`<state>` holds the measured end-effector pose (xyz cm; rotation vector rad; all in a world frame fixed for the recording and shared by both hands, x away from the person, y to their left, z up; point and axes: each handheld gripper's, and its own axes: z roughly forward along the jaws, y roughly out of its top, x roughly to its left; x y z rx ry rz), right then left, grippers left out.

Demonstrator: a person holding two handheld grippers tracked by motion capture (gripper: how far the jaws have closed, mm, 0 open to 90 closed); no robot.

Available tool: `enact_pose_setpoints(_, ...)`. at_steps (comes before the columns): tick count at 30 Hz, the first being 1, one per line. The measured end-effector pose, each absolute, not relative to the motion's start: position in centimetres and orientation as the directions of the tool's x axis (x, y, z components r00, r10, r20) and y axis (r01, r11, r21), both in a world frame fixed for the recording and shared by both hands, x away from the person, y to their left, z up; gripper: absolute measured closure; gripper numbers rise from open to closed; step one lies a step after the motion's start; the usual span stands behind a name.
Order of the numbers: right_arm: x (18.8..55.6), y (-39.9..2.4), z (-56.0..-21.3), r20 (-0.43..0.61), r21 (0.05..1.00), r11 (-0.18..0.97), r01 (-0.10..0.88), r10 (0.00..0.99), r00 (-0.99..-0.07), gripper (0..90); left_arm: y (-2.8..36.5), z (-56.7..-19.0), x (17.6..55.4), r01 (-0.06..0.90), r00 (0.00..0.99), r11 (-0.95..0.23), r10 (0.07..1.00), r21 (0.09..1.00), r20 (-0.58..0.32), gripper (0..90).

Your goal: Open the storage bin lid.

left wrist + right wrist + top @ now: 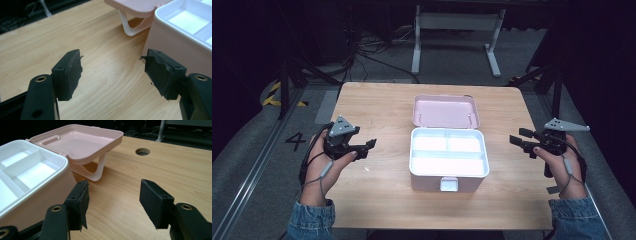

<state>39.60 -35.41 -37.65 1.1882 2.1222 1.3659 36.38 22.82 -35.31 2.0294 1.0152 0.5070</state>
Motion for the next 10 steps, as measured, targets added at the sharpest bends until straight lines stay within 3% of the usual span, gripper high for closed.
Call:
enact_pose_setpoints(4,39.5,-35.7,-37.9,0.156,0.858,0.174,0.483,0.809,-0.567,39.8,23.3,-36.3,36.6,0.525,0.570,-0.349,0.822,0.776,-0.016,30.2)
enact_pose_setpoints(7,39.4,-35.8,-38.1,0.177,0.829,0.176,0.532,0.818,-0.547,39.8,24.3,-37.2,36.7,0.600,0.495,-0.377,0.868,0.706,0.043,30.3)
enact_pose_setpoints(10,39.5,-35.8,-38.4,0.167,0.818,0.193,0.542,0.822,-0.545,39.8,24.8,-37.8,36.8,0.598,0.496,-0.359,0.868,0.716,0.021,30.5)
